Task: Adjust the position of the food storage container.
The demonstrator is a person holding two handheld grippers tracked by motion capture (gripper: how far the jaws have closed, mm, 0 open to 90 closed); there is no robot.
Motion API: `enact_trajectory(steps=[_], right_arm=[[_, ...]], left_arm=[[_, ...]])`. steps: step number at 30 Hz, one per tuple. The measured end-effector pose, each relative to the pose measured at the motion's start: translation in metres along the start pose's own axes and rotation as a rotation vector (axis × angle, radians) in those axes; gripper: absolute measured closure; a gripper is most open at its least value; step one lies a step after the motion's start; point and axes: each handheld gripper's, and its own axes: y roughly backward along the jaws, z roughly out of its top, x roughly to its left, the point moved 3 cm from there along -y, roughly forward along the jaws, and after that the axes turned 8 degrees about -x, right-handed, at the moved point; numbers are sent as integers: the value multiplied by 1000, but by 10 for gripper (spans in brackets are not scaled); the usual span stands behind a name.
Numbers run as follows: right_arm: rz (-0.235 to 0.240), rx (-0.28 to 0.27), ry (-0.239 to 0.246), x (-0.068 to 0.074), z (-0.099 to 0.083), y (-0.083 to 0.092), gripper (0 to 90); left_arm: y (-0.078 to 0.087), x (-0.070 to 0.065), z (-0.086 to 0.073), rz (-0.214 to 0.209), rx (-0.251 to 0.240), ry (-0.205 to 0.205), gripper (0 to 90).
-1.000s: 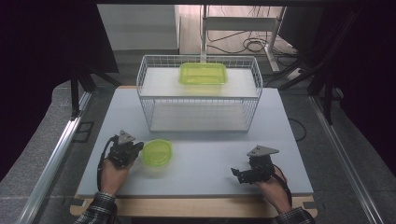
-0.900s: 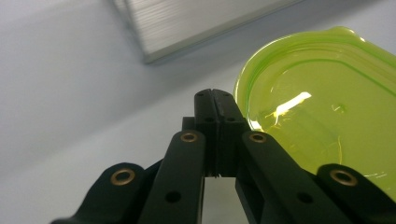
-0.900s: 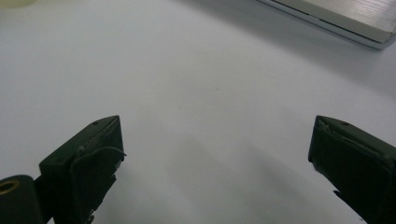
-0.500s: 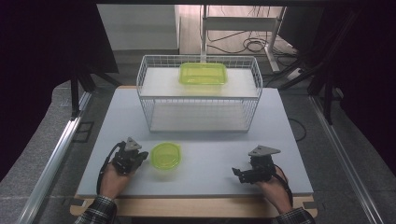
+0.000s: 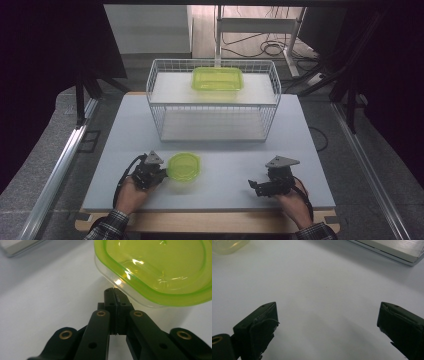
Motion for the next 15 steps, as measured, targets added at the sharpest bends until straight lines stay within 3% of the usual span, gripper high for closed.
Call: enact_trajectory(steps=[11, 12, 15], right_arm=[[2, -1, 2, -1, 0, 0, 37], [3, -1, 1, 0, 0, 0, 37], [4, -1, 2, 0, 0, 0, 37]], left_arm=[[-20, -24, 13, -78, 13, -45, 900], [-24, -29, 16, -92, 18, -63, 900], [-29, -35, 19, -97, 15, -71, 900]])
